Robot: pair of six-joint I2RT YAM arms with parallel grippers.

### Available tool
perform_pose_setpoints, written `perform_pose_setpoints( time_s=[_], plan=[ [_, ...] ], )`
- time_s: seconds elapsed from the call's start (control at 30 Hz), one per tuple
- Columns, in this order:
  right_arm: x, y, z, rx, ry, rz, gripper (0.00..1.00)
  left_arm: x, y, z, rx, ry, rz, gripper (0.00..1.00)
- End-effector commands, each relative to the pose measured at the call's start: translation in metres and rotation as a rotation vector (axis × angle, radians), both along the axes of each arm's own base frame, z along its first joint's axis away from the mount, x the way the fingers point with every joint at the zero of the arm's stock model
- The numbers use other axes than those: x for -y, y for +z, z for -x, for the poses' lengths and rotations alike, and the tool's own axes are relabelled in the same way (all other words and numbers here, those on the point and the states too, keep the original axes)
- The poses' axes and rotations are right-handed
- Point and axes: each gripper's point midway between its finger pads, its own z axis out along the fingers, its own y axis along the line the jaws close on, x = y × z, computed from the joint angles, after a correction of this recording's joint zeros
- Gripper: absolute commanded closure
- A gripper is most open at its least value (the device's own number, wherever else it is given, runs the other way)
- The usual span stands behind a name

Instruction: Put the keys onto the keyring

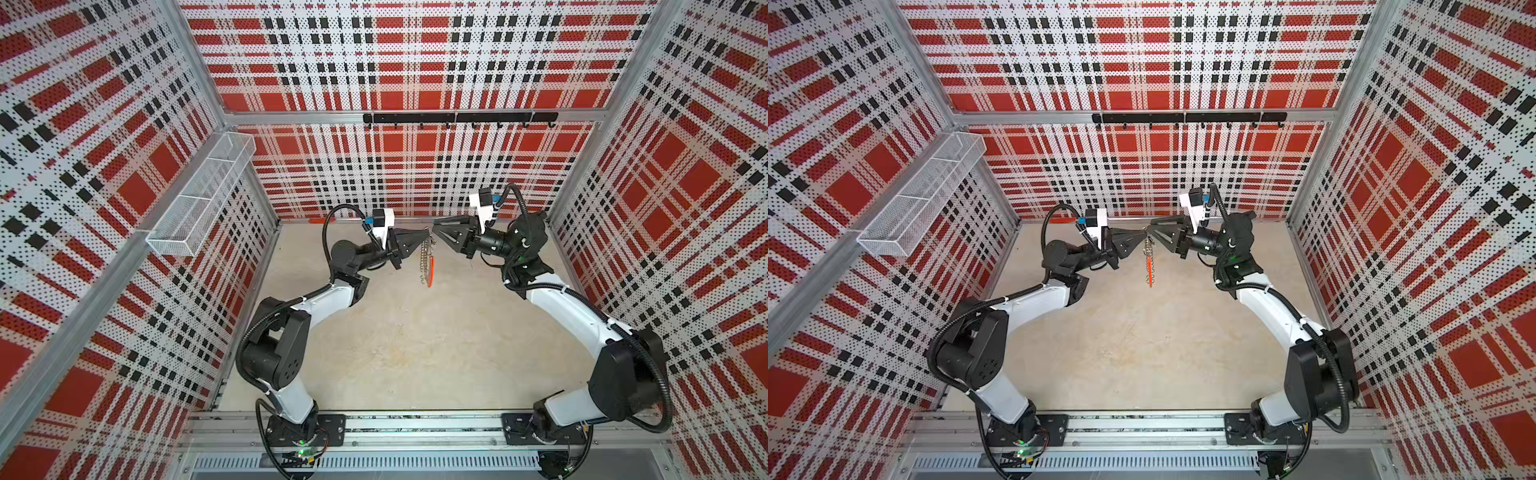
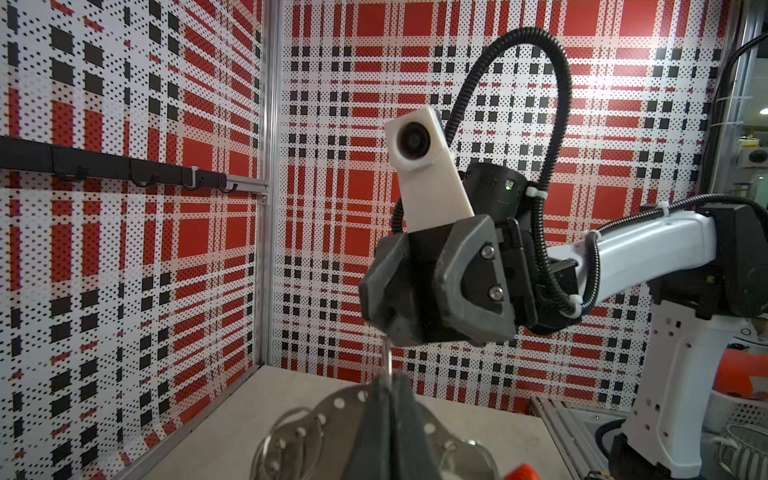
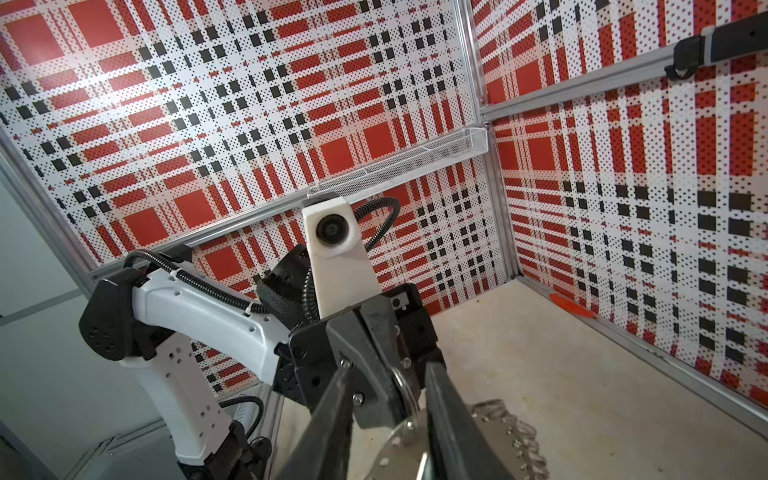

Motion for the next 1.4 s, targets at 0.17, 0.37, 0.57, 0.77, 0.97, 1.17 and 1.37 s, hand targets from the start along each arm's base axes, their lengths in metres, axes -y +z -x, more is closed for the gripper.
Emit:
perform_pose_setpoints(
  time_s=[0.17,0.37,0.57,0.77,0.97,1.17,1.37],
  plan=[
    [-0.001,-0.005,0.0,0.002,0.03,-0.012,0.7,0.001,0.02,0.011,0.062,-0.019,0.034,1.0],
    [-0.002,-0.008,-0.001,-0.007,0.04,-0.011,0.72,0.004,0.022,0.012,0.064,-0.032,0.034,1.0],
    [-0.004,-0.01,-0.001,-0.011,0.045,-0.009,0.74,0.005,0.024,0.012,0.068,-0.035,0.036,1.0],
    [-0.004,-0.012,-0.001,-0.014,0.048,-0.008,0.83,0.005,0.025,0.012,0.064,-0.038,0.038,1.0],
    [-0.004,-0.009,0.0,-0.004,0.05,-0.013,0.9,0.006,0.025,0.012,0.064,-0.045,0.038,1.0],
    [-0.003,-0.002,0.001,0.017,0.04,-0.013,1.0,0.006,0.023,0.011,0.06,-0.05,0.032,1.0],
    [-0.002,-0.003,-0.002,0.05,0.003,0.027,1.0,0.004,0.016,0.007,0.045,-0.046,0.021,1.0]
  ],
)
